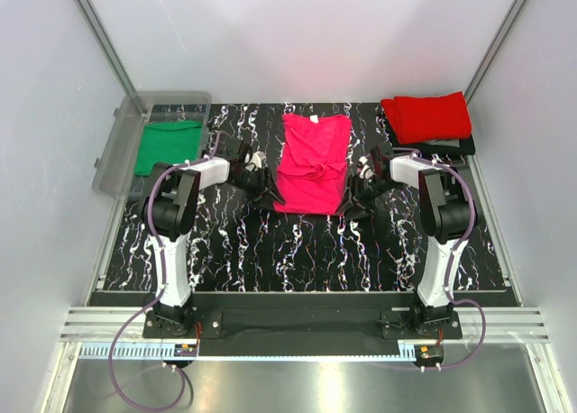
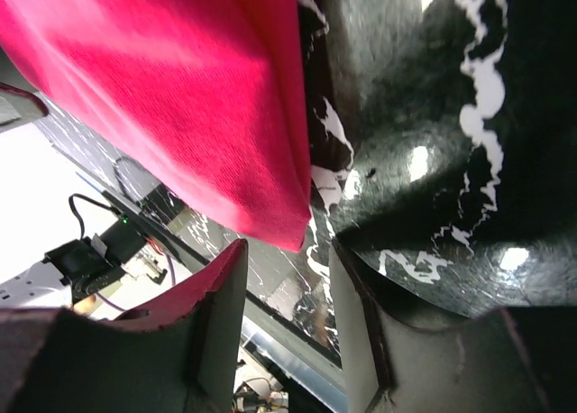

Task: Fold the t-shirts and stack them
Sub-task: Fold the tshirt

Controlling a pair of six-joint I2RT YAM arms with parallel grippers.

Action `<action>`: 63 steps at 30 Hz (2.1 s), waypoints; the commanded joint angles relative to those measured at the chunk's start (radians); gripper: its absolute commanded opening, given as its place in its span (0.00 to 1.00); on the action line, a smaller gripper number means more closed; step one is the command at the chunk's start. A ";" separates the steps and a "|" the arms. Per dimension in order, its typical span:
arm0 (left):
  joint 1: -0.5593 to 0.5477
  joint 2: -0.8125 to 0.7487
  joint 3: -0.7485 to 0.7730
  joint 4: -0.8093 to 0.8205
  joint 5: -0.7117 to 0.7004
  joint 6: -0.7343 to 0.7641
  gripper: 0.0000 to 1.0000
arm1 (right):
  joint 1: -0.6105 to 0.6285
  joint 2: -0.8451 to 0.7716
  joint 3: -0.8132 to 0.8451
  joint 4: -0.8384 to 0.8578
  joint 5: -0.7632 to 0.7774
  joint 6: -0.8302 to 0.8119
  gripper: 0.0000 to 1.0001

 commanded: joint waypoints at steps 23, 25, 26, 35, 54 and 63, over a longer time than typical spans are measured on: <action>-0.019 -0.091 0.049 0.039 0.020 0.026 0.00 | 0.009 -0.134 -0.045 0.085 0.011 0.063 0.00; -0.020 -0.144 0.049 0.036 0.016 0.030 0.00 | 0.009 -0.195 -0.083 0.083 0.006 0.066 0.00; -0.020 -0.161 0.051 0.031 0.016 0.036 0.00 | 0.002 -0.216 -0.095 0.082 -0.001 0.067 0.00; -0.035 -0.339 0.005 -0.004 0.011 0.058 0.00 | -0.044 -0.451 -0.201 0.040 -0.015 0.063 0.00; -0.071 -0.450 -0.101 -0.007 -0.030 0.076 0.00 | -0.112 -0.615 -0.217 0.020 -0.063 0.104 0.00; -0.069 -0.286 0.123 -0.027 -0.076 0.156 0.00 | -0.144 -0.470 -0.058 0.106 -0.047 0.073 0.00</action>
